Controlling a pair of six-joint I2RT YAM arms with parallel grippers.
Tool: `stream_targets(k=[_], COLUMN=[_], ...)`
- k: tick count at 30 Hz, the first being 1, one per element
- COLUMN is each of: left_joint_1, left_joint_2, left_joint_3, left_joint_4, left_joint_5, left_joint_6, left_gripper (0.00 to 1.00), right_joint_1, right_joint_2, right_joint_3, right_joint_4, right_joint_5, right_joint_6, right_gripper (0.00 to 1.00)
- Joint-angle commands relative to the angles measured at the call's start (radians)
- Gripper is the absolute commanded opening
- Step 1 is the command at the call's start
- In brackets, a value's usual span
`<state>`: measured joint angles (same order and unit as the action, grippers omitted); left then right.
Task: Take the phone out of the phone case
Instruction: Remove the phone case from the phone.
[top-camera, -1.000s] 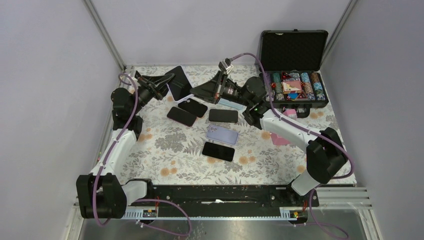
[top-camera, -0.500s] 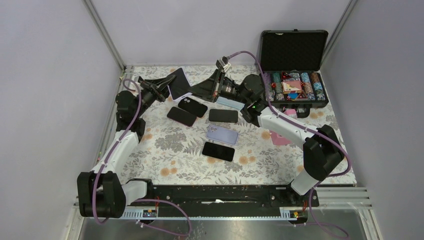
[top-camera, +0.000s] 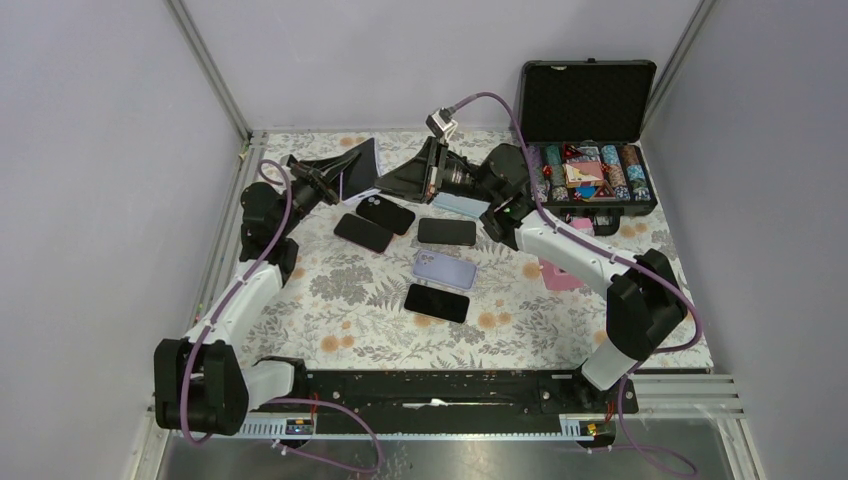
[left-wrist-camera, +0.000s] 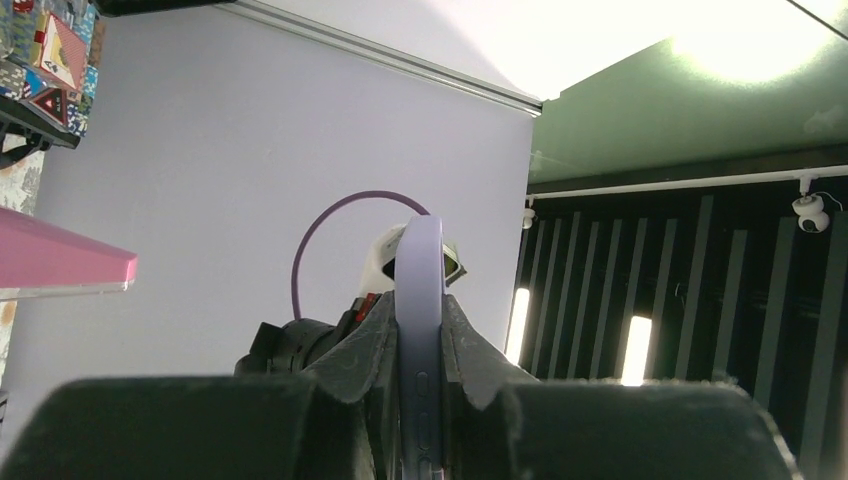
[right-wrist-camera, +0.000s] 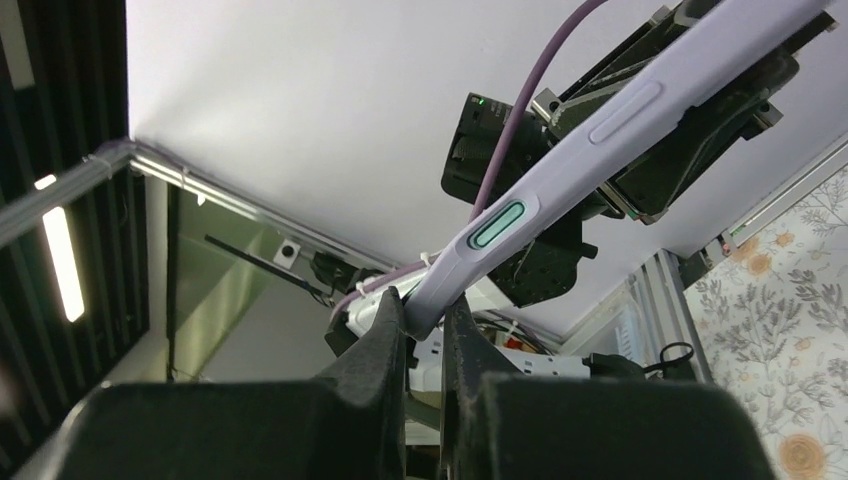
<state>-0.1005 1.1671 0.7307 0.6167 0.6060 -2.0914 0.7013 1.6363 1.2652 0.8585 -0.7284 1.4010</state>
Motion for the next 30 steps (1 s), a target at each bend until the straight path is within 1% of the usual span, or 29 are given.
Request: stream_targets(k=[1,7,12,17,22,27,28,30], left_joint_1=[-0.107,-0.107,-0.107,-0.107,-0.106,-0.086,-0.074,-0.039], left_joint_2=[-0.014,-0.06,-0.107,-0.138,-0.146,-0.136,-0.127,-0.105], left_joint_3=[-0.037,-0.047,-0.018,-0.013,-0.013,0.028,0.039,0.068], left_joint_4=[-0.056,-0.057,-0.162,-0.221,-0.231,-0.294,-0.304,-0.329], left_joint_5=[0.194,0.16,0.146,0.138,0.122,0.07,0.064,0.056], left_joint_6=[0.039,-0.028,-0.026,-0.029,-0.033,0.051,0.08,0.145], left_gripper=[0.0,0.0,0.0,0.0,0.0,0.0,0.0,0.0], right_joint_1=[0.036,0.036,0.035,0.035,0.034,0.034,0.034,0.035], right_joint_2=[-0.008,-0.027,-0.05,-0.067,-0.074,-0.09,-0.099,-0.116], right_joint_3=[0.131,0.096,0.08,0.072,0.045,0.017,0.002,-0.019], right_joint_4=[0.213,0.166,0.085,0.018,-0.027,-0.13,-0.144,-0.205], right_joint_5=[0.096,0.112,0.139,0.158,0.175,0.178,0.183,0.189], right_joint_6=[-0.182,-0.262,-0.393,-0.496,-0.529,-0.522,-0.496,-0.443], right_gripper=[0.0,0.0,0.0,0.0,0.0,0.0,0.09,0.32])
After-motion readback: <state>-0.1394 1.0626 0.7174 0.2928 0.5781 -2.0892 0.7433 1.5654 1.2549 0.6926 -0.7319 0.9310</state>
